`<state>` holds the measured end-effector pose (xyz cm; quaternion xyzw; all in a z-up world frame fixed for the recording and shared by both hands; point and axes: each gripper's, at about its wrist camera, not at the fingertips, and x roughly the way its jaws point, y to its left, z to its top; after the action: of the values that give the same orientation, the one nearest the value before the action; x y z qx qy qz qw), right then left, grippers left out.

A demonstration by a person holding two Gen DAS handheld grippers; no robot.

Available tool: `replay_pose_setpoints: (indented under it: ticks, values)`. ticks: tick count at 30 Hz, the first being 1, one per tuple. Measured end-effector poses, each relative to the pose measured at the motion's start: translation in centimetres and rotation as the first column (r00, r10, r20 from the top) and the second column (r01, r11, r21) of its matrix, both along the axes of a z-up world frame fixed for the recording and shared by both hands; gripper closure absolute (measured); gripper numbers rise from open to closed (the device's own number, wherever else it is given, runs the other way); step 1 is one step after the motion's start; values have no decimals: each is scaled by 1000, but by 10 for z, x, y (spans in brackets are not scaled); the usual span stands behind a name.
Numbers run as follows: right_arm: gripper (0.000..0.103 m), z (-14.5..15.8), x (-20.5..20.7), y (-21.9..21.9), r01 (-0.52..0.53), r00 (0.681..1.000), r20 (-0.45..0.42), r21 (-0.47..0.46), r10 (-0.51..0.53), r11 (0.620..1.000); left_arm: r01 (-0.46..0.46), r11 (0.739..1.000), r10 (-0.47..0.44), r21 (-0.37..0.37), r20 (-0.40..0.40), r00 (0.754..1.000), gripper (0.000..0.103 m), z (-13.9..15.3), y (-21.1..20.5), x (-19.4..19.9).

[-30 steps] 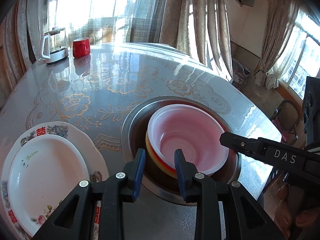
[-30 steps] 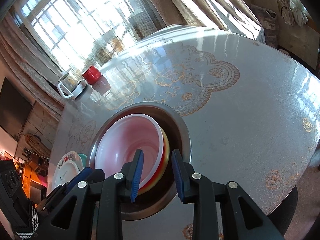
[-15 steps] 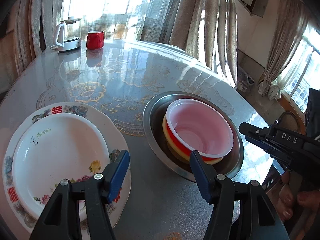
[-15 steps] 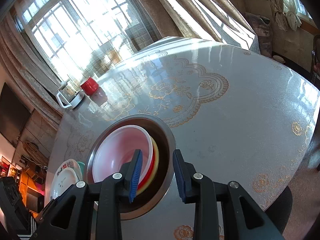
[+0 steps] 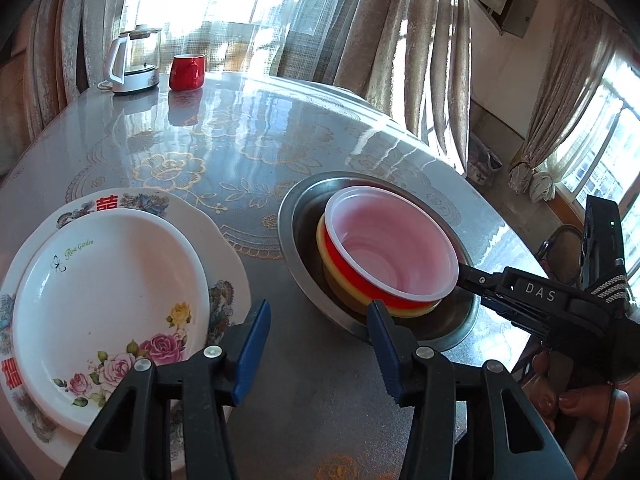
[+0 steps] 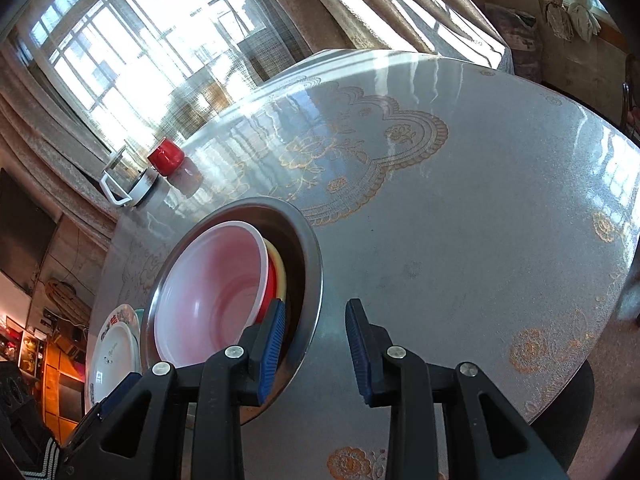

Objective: Organize plates and bowls
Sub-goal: 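Grasp the steel bowl rim with the right tool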

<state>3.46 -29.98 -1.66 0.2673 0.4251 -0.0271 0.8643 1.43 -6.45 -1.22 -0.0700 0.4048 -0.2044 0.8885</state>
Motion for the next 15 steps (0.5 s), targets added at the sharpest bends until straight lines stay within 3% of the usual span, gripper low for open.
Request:
replay_pose_setpoints:
  ticks: [8, 12, 15]
  values:
    - [79, -4, 3, 0, -14, 999, 30, -2, 14, 1000, 1, 1000, -1, 4, 12, 1000, 53, 5, -2, 6]
    - [85, -3, 3, -4, -1, 1000, 28, -40, 2, 999, 12, 1000, -12, 9, 10, 1000, 59, 7, -5, 10]
    - [86, -5, 0, -14, 19, 999, 33, 6, -20, 1000, 20, 1000, -20, 10, 6, 1000, 62, 6, -7, 11]
